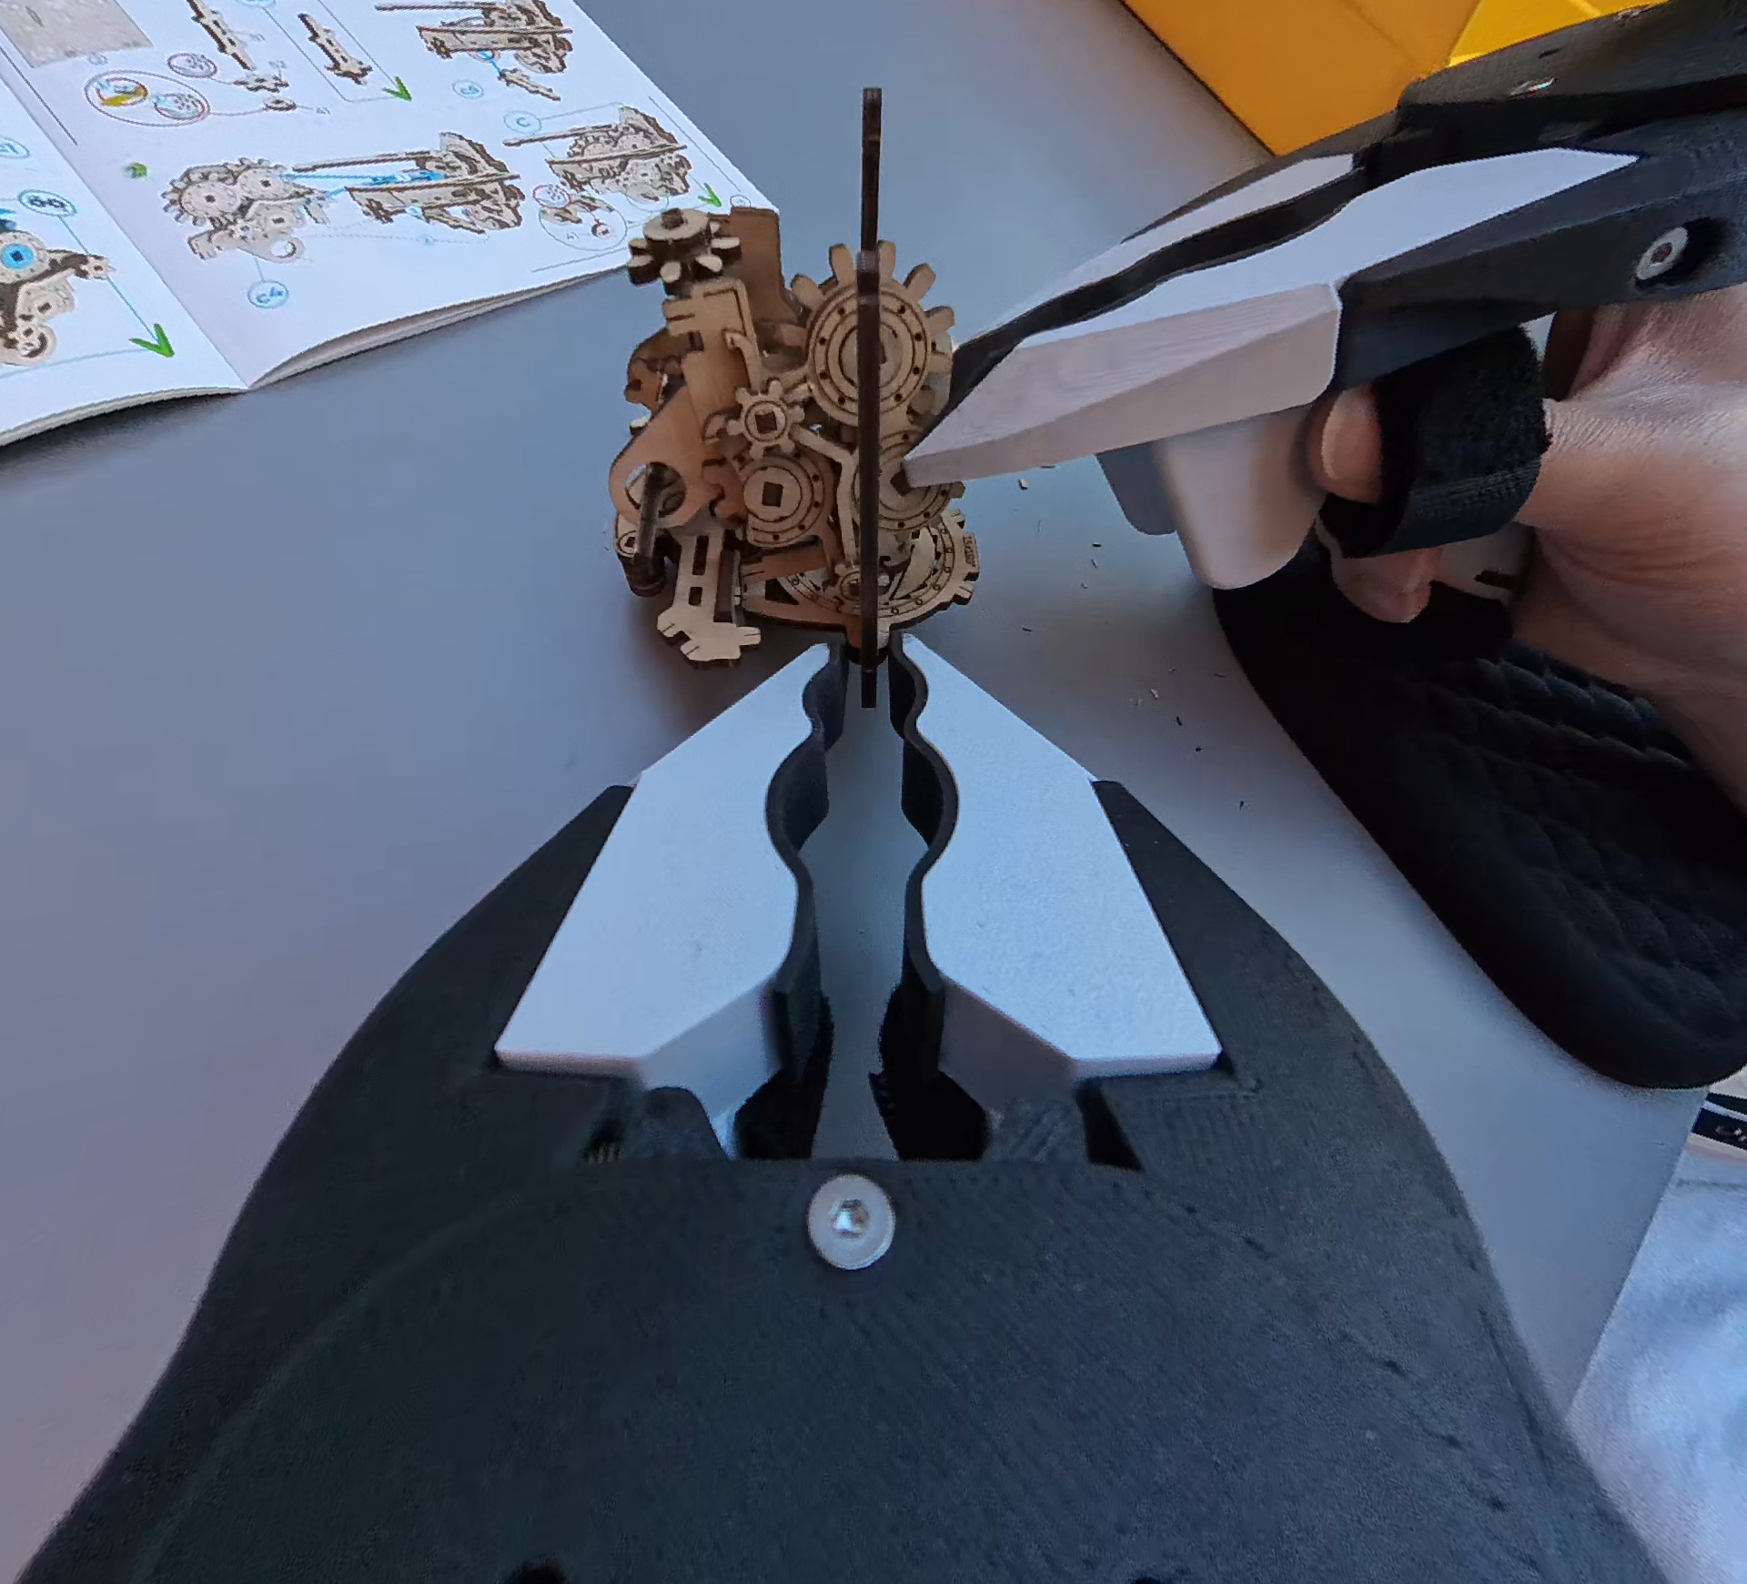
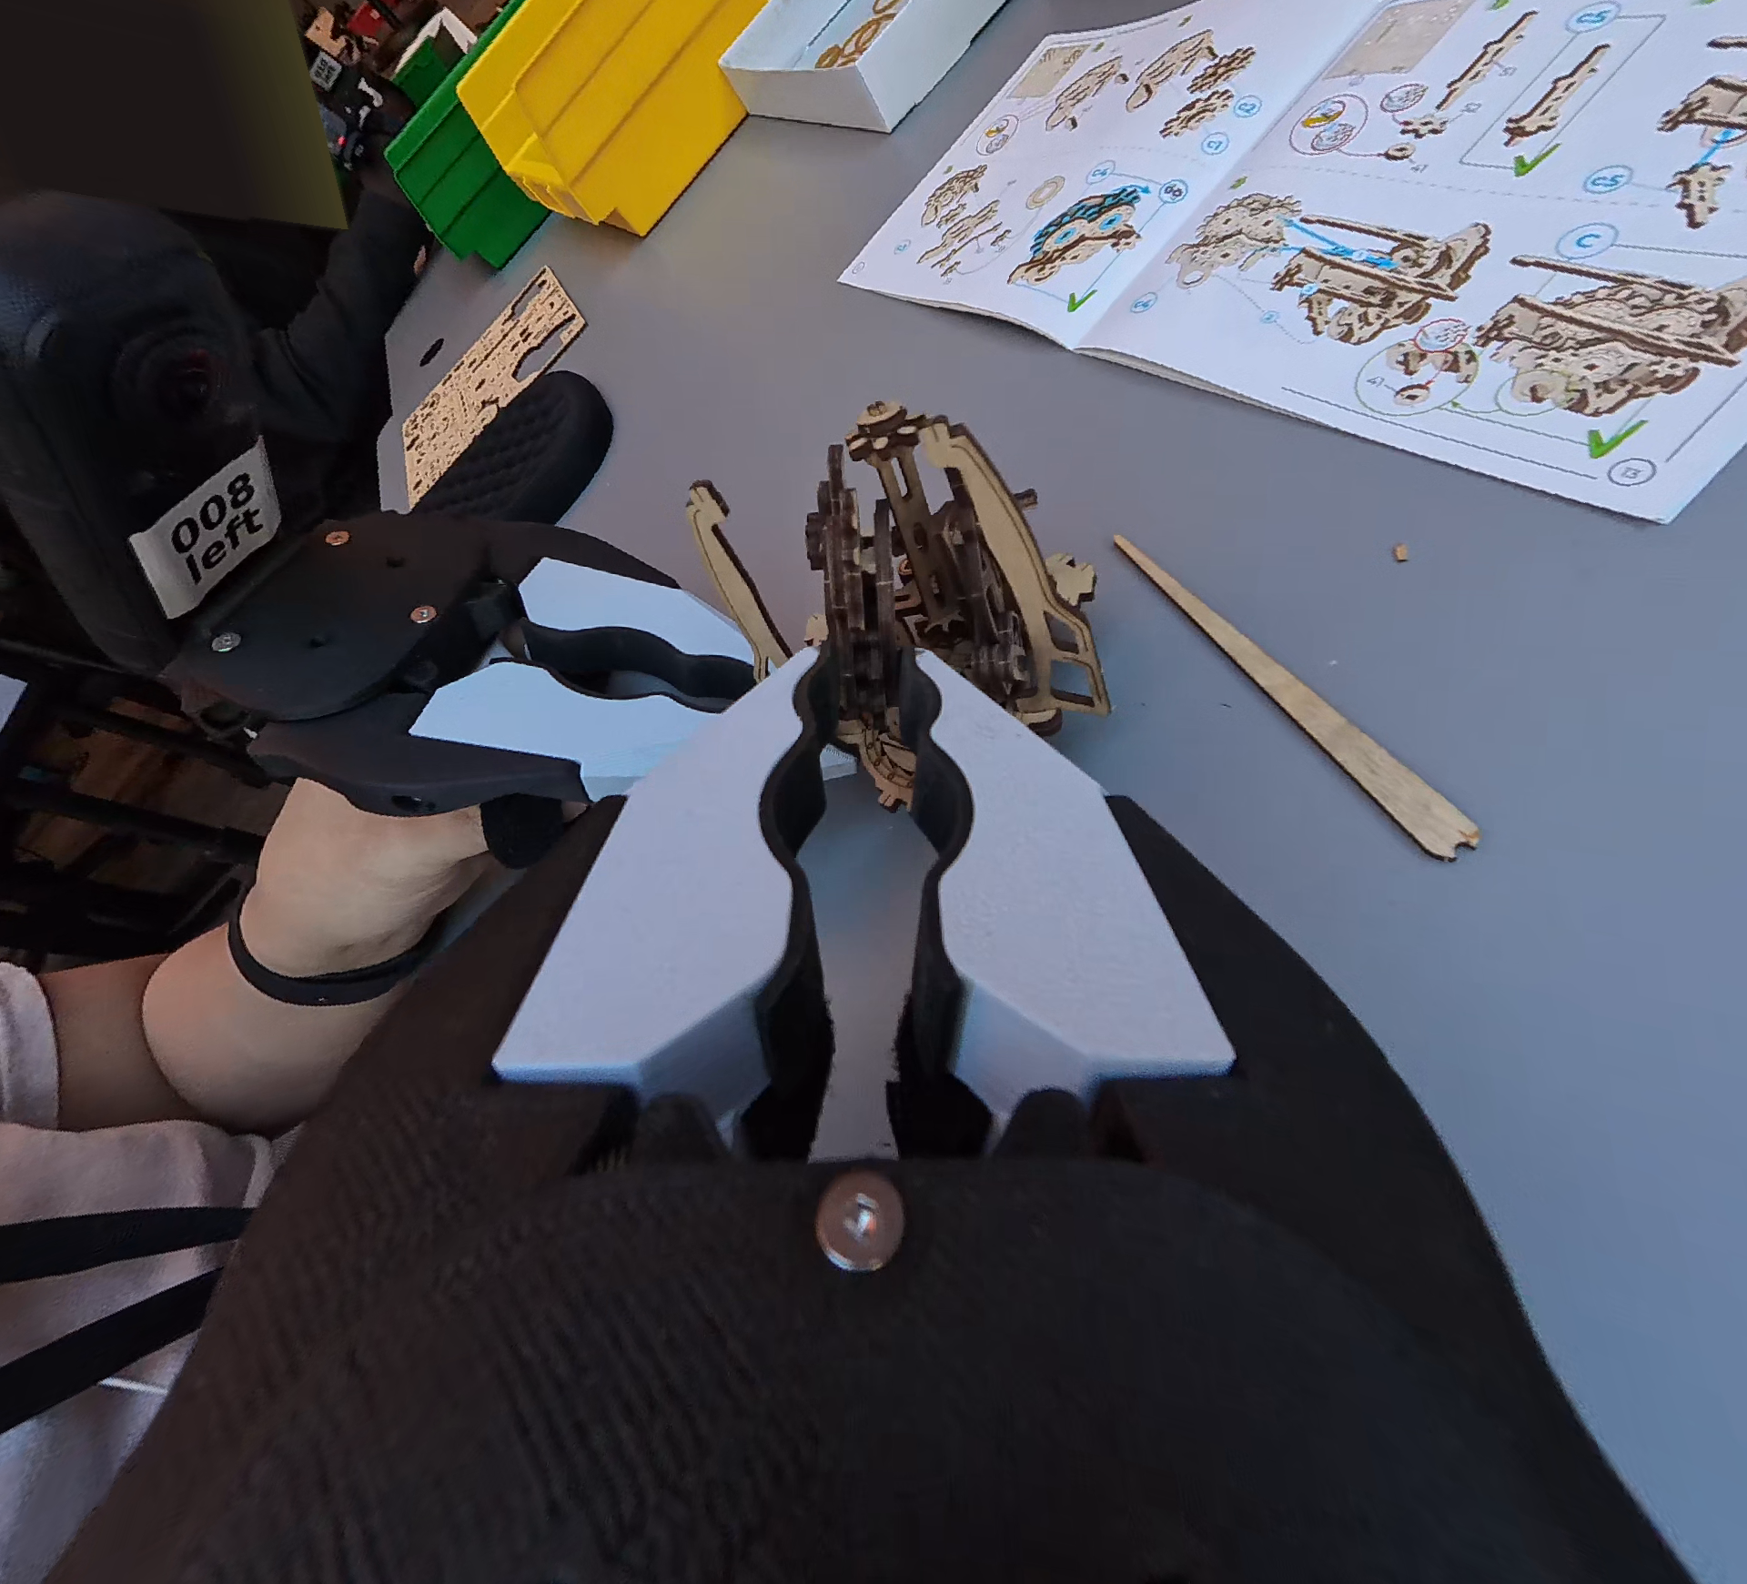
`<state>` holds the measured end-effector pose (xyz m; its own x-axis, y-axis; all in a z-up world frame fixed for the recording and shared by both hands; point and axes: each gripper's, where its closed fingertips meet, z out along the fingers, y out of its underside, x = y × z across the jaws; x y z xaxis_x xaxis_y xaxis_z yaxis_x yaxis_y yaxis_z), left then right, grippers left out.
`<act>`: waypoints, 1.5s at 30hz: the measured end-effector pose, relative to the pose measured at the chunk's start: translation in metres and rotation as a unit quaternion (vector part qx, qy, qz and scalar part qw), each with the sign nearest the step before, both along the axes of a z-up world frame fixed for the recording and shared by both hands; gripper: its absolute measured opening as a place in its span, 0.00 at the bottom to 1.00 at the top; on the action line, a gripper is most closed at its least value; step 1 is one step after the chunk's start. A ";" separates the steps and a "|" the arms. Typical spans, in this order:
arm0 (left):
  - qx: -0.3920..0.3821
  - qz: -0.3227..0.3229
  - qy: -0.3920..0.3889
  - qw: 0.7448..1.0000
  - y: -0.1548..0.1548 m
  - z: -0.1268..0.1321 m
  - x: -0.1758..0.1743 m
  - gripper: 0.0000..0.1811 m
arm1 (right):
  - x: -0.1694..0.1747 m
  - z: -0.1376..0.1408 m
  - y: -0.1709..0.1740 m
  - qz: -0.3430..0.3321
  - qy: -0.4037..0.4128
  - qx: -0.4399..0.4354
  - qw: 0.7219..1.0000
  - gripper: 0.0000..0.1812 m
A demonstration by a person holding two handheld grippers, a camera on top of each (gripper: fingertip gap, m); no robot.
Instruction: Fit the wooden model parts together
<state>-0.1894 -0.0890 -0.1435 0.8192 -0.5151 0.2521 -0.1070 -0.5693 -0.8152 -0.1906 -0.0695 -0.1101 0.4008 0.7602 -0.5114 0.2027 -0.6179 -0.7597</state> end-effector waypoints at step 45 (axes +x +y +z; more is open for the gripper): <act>0.042 -0.449 0.008 0.892 0.030 0.021 -0.028 0.03 | 0.000 -0.004 0.000 0.062 -0.011 0.014 0.998 0.06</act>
